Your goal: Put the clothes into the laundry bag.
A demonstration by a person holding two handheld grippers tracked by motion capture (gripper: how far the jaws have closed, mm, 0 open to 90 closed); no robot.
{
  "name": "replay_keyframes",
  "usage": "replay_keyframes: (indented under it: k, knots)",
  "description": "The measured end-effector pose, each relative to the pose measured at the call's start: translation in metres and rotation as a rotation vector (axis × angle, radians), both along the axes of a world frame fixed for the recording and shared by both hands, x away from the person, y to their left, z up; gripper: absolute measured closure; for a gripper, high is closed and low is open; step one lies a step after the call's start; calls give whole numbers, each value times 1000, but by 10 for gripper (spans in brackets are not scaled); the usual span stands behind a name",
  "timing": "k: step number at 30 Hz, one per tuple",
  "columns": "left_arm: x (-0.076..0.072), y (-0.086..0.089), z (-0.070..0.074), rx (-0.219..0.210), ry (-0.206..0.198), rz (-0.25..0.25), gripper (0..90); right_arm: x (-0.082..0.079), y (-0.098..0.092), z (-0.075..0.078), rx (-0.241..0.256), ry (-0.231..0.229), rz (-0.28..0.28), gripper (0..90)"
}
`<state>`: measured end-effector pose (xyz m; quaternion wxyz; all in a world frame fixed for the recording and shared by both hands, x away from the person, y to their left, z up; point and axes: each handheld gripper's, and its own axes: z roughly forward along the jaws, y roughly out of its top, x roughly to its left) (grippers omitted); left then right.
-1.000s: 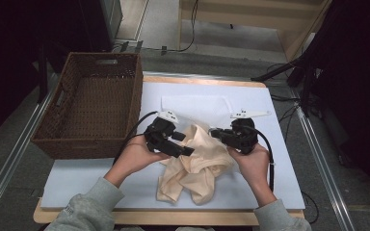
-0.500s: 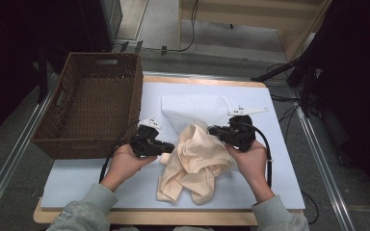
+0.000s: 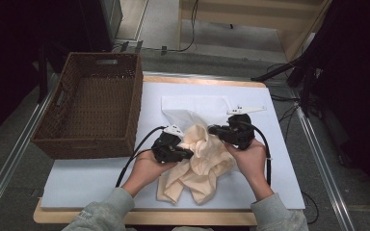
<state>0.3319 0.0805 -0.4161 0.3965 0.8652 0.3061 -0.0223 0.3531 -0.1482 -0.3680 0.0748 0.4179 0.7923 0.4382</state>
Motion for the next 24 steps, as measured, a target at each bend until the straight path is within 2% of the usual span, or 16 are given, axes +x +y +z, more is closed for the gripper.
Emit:
replay_keyframes:
  k: [6,9,12,18,24]
  knots:
    - [3,-18,2,1,-7,-21,883,0,-3,-1,4,7,-6,887]
    - [5,-34,1,31,-28,-27,883,-1,-4,-2,6,11,-4,887]
    - [8,-42,0,37,-31,-17,885,-2,-4,-3,-1,13,0,887]
    - [15,-55,3,19,-37,10,898,-5,-8,-3,-1,17,-9,887]
    - [26,-66,5,34,-39,26,900,-9,-11,-3,9,30,-17,890]
